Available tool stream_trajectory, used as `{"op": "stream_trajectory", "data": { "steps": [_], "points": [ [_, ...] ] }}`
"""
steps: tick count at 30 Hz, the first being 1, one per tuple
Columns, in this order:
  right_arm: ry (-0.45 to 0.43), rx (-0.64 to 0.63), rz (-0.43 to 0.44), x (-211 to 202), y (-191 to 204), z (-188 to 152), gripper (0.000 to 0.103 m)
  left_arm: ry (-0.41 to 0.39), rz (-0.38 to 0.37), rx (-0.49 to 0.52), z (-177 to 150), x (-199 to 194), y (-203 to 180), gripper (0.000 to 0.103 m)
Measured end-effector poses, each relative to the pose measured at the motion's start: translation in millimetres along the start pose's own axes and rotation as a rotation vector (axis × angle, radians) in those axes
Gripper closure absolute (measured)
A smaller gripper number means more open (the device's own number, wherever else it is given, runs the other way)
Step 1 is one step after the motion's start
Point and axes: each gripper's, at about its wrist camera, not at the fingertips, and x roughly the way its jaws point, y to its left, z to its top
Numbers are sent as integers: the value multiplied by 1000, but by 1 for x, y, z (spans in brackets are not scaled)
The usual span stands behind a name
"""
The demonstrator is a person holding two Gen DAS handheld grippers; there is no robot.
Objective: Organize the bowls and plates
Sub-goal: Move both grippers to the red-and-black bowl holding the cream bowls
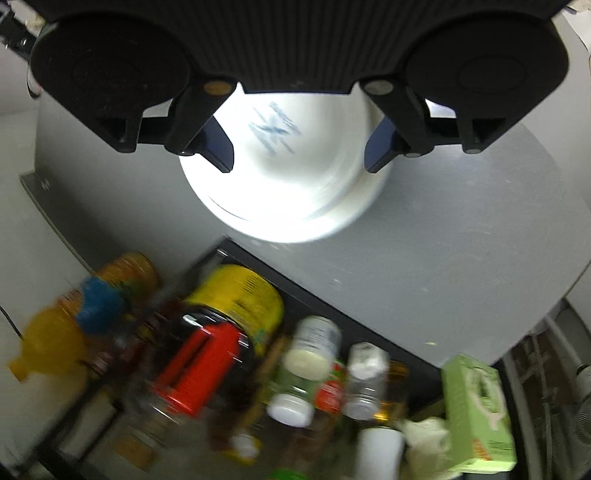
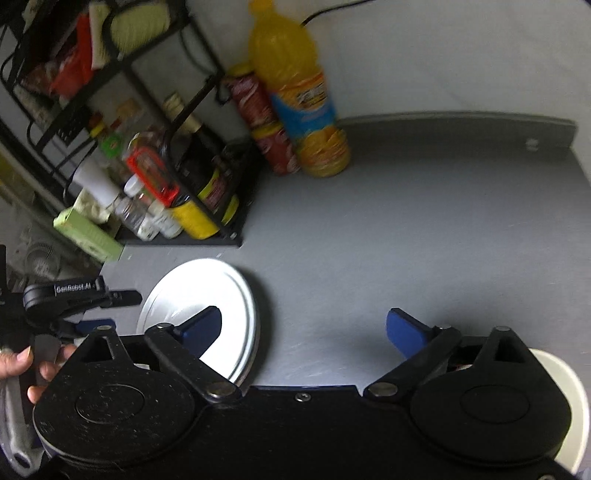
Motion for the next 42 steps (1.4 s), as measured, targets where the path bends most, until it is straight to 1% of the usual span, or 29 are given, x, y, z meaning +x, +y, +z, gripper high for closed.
{"op": "stream_trajectory", "data": {
  "steps": [8, 10, 13, 16, 19, 21, 23, 26, 30, 42],
  "points": [
    [-76, 73, -51, -31, -33, -15, 5, -14, -68, 118, -32, -17, -46, 27],
    [-91, 100, -71, -40, -41, -19, 5, -7, -78, 162, -41, -21, -59, 26],
    [-118, 129, -76, -55, -52, -26, 5, 11, -107, 206, -55, -24, -75, 26],
    [-141, 149, -103, -69, -61, -33, 4, 20, -125, 257, -68, -28, -90, 26],
    [-165, 162, -128, -82, -71, -41, 4, 27, -141, 285, -81, -31, -101, 26],
    [-179, 163, -156, -88, -77, -46, 3, 14, -139, 305, -89, -33, -108, 26],
    [-176, 164, -169, -91, -84, -51, 3, 11, -133, 330, -95, -34, -116, 23],
    [-175, 180, -186, -96, -92, -59, 3, 19, -154, 351, -102, -31, -126, 21],
    [-178, 216, -203, -100, -103, -71, 3, 38, -183, 381, -112, -29, -138, 20],
    [-126, 323, -242, -93, -131, -100, 3, 126, -246, 467, -137, -5, -176, 20]
  ]
}}
